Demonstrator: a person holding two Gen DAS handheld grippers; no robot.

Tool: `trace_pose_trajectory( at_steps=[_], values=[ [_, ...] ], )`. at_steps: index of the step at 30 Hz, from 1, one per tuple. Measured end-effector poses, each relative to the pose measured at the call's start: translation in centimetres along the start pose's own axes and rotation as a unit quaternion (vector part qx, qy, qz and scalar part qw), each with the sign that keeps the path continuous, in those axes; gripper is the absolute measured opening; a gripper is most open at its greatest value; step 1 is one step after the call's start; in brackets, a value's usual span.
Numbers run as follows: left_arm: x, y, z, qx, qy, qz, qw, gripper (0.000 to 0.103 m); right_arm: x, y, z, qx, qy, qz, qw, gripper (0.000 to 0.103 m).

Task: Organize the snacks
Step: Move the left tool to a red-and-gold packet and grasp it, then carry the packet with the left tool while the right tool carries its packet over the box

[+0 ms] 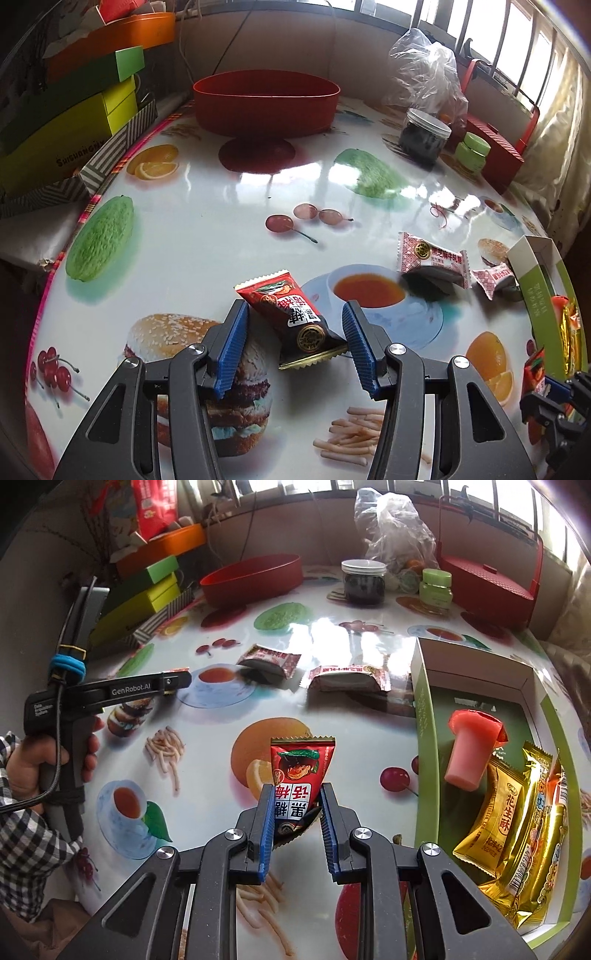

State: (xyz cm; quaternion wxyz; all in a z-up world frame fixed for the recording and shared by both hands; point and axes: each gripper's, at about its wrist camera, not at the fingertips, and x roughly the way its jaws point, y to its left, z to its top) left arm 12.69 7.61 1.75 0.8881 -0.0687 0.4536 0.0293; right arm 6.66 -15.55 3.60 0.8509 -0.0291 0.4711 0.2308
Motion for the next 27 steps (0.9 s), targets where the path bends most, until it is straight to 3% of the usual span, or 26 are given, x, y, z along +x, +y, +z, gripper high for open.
trace_pose_trajectory(
  at_steps=[2,4,27],
  values=[
    [0.0,-0.1,0.0,0.004,-0.002,0.005,1.0000,0.046,0.0,0.0,0.0,0.002,-0.001,-0.002,1.000,0.022],
    [0.0,-0.1,0.0,0.003,-0.004,0.007,1.0000,0.032,-0.1,0.0,-0.1,0.004,-0.001,-0.001,1.000,0.022],
    [-2.9,-0.9,-0.2,0.009,-0.038,-0.027,0.9989,0.030,-1.1,0.3,-0.3,0.014,-0.018,-0.012,1.000,0.022]
  ],
)
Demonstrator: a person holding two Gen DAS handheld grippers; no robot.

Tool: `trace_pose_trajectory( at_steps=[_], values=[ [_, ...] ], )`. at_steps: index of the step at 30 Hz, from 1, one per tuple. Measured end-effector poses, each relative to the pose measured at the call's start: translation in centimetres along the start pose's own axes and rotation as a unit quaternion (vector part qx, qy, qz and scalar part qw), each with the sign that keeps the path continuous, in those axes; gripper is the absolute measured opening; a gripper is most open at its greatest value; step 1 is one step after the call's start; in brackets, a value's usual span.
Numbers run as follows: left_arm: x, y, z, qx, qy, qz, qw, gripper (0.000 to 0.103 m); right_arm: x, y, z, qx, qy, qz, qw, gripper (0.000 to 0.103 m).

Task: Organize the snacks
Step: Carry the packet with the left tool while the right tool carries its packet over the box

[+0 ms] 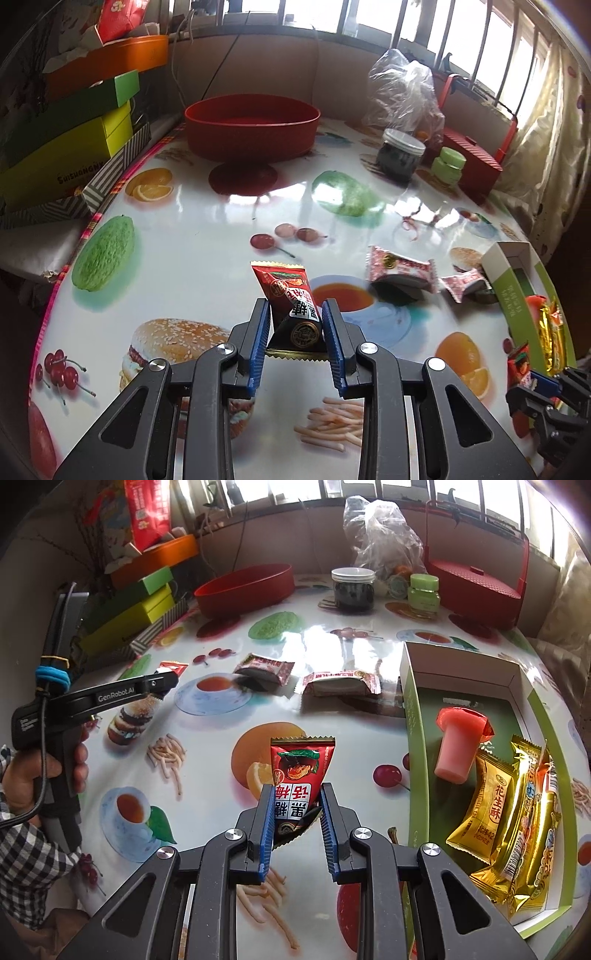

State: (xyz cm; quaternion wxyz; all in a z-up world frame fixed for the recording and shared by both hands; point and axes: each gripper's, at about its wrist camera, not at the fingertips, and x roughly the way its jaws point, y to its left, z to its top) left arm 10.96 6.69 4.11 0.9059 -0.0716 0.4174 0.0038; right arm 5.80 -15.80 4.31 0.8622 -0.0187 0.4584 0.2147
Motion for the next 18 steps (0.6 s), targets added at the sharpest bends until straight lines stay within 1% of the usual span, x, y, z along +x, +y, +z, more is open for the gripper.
trace_pose_trajectory(
  at_steps=[8,18],
  values=[
    [-1.9,-1.7,0.5,0.017,-0.020,-0.021,0.9994,0.030,-1.2,-0.4,0.0,0.014,-0.017,-0.005,1.000,0.022],
    [-2.9,-4.1,0.7,0.041,-0.029,-0.042,0.9979,0.030,-2.3,-1.1,-0.1,0.026,-0.034,-0.010,0.999,0.022]
  ],
)
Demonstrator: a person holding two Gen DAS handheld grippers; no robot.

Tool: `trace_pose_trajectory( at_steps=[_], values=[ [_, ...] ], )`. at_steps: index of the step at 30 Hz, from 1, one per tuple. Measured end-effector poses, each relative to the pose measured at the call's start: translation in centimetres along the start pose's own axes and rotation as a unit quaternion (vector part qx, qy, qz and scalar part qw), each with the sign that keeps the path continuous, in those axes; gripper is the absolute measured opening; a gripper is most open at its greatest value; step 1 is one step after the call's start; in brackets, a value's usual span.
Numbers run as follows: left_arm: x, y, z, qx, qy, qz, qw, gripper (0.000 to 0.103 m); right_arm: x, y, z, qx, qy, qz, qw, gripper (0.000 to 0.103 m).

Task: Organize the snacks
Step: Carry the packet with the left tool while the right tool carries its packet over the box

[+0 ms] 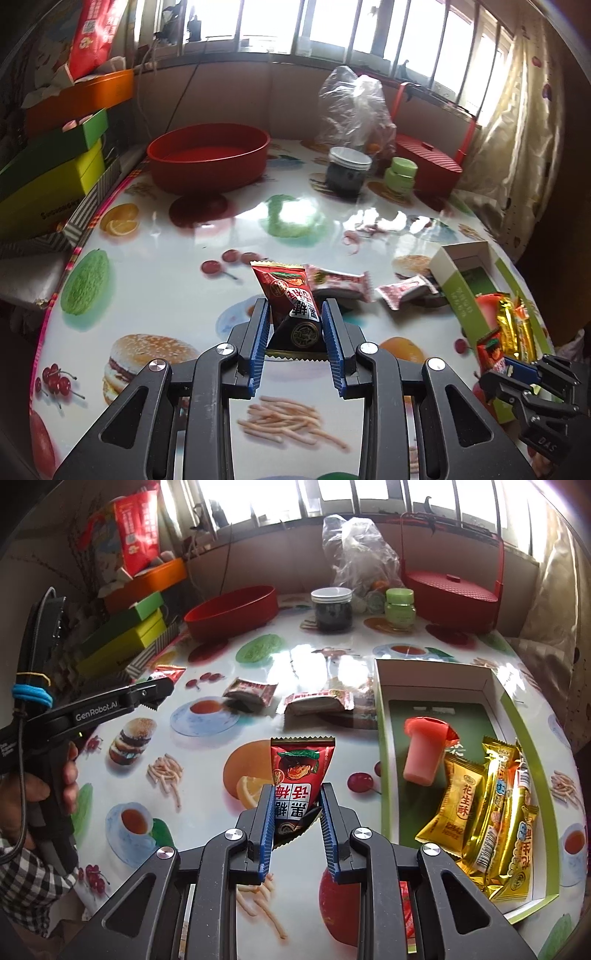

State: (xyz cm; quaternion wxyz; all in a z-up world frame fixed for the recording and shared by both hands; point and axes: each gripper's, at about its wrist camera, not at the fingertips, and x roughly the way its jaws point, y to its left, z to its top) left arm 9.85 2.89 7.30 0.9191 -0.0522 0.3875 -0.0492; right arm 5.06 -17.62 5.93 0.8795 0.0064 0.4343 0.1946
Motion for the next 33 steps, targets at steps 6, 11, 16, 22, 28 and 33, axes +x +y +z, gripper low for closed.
trace_pose_trajectory(
  at_steps=[6,11,16,22,28,33],
  values=[
    [-0.5,-1.5,0.4,0.013,-0.007,-0.017,0.9998,0.030,-0.6,-0.5,0.0,0.009,-0.010,-0.003,1.000,0.022],
    [-0.9,-2.8,0.6,0.023,-0.012,-0.031,0.9992,0.030,-1.1,-1.0,0.0,0.015,-0.017,-0.005,1.000,0.022],
    [-1.0,-4.2,0.9,0.035,-0.014,-0.050,0.9980,0.030,-1.7,-1.6,0.1,0.024,-0.026,-0.011,0.999,0.022],
    [-1.0,-6.2,1.5,0.051,-0.018,-0.072,0.9959,0.030,-2.6,-2.6,0.1,0.037,-0.038,-0.022,0.998,0.022],
    [-0.7,-8.6,2.2,0.068,-0.018,-0.092,0.9932,0.030,-3.6,-4.3,0.1,0.055,-0.049,-0.035,0.997,0.022],
    [-0.1,-10.7,2.6,0.080,-0.013,-0.115,0.9901,0.031,-4.3,-6.0,0.1,0.075,-0.058,-0.044,0.995,0.022]
  ],
)
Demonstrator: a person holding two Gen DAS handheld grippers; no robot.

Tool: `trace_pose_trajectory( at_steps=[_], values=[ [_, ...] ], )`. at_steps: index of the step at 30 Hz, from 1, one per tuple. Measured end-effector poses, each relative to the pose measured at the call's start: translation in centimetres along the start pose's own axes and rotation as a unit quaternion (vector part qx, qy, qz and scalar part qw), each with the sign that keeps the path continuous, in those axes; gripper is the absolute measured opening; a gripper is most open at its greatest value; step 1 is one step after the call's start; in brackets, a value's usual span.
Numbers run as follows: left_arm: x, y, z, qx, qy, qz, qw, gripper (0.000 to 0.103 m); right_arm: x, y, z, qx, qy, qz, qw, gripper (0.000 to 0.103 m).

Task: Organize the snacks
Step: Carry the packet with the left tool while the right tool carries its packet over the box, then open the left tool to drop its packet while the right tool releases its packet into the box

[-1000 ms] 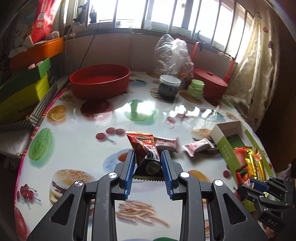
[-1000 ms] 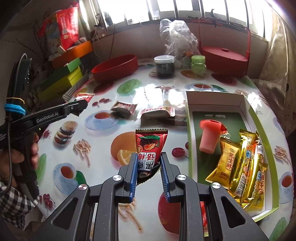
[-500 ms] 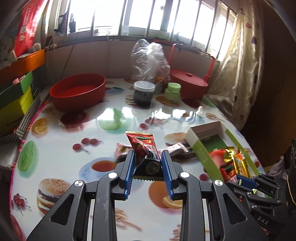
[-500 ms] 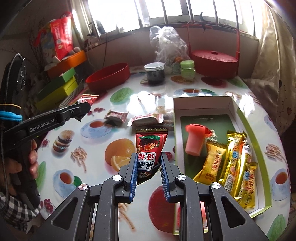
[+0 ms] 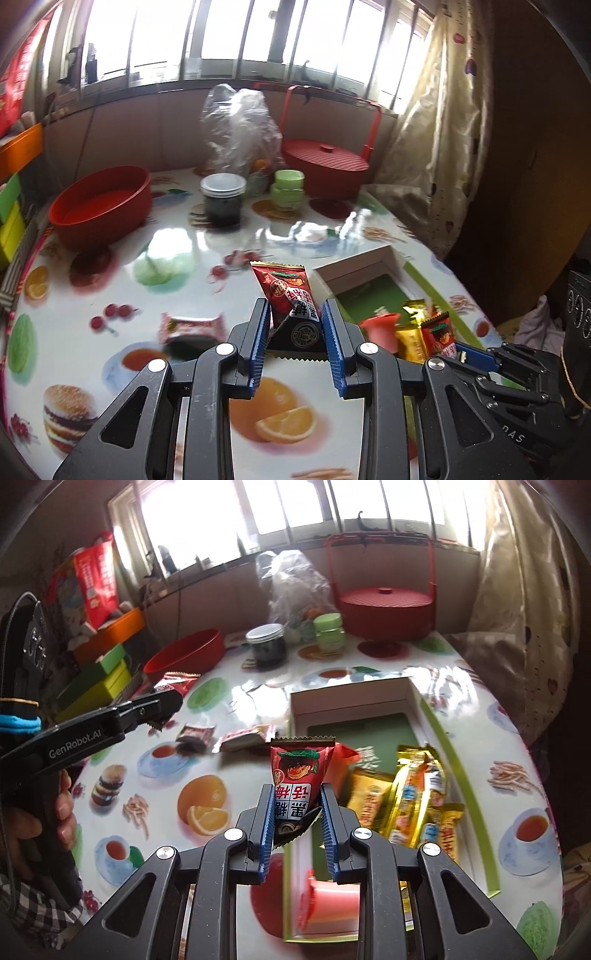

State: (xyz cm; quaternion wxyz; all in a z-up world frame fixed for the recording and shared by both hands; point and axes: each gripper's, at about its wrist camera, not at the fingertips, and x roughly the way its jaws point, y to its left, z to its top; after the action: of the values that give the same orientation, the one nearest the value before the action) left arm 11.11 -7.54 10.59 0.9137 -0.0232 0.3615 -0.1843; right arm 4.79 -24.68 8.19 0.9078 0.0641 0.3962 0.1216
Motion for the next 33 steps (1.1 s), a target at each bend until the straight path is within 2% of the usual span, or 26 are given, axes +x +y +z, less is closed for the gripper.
trace_pose_trajectory(
  at_steps=[11,33],
  values=[
    [3.6,-3.7,0.8,0.020,0.029,-0.044,0.9984,0.031,-0.6,-3.9,0.3,0.038,-0.013,-0.046,0.998,0.022],
    [9.3,-7.1,0.4,0.050,0.076,-0.057,0.9943,0.031,1.5,-8.5,-0.3,0.060,0.016,-0.108,0.992,0.022]
  ],
)
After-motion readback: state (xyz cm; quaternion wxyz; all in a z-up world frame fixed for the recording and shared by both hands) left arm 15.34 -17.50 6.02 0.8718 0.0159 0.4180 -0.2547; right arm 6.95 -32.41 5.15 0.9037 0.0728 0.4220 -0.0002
